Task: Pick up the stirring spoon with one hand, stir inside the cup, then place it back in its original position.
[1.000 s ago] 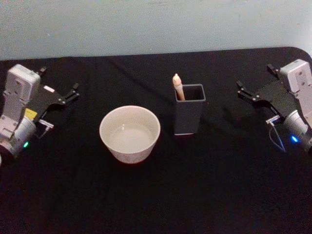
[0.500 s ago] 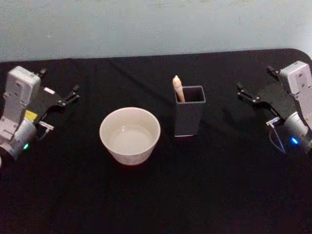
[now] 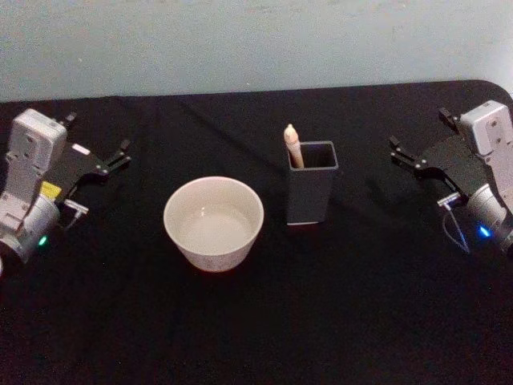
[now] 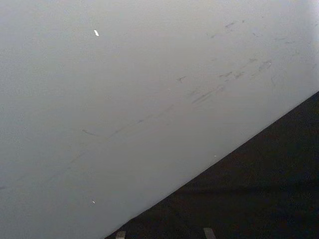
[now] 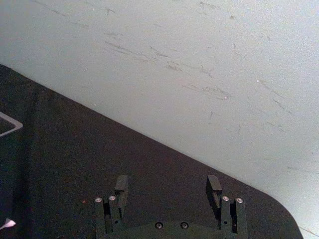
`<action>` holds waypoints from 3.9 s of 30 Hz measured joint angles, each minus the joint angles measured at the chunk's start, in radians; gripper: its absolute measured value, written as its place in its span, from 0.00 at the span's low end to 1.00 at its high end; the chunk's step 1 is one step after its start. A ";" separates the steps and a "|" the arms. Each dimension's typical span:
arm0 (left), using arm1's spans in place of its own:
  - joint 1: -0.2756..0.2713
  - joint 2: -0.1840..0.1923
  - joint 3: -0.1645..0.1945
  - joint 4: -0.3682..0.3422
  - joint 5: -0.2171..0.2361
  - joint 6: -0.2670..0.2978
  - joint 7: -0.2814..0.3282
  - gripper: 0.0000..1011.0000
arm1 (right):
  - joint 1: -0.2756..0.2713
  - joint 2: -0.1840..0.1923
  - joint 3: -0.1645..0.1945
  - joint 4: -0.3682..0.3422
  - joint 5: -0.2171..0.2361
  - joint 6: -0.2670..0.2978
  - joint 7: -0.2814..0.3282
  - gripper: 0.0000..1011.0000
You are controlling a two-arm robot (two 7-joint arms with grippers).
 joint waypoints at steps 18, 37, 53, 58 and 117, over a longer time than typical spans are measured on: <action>0.000 0.000 0.000 0.000 0.000 0.000 0.000 0.99 | 0.000 0.000 0.000 0.000 0.000 0.000 0.000 0.99; 0.000 0.000 0.000 0.000 0.000 0.000 0.000 0.99 | -0.021 -0.001 0.029 -0.047 0.029 0.022 0.049 0.99; 0.000 0.000 0.000 0.000 0.000 0.000 0.000 0.99 | -0.054 -0.004 0.084 -0.237 0.162 0.146 0.205 0.99; 0.000 0.000 0.000 0.000 0.000 0.000 0.000 0.99 | -0.046 -0.019 0.071 -0.271 0.182 0.203 0.257 0.99; 0.000 0.000 0.000 0.000 0.000 0.000 0.000 0.99 | 0.086 -0.203 -0.014 -0.149 0.024 0.378 0.305 0.91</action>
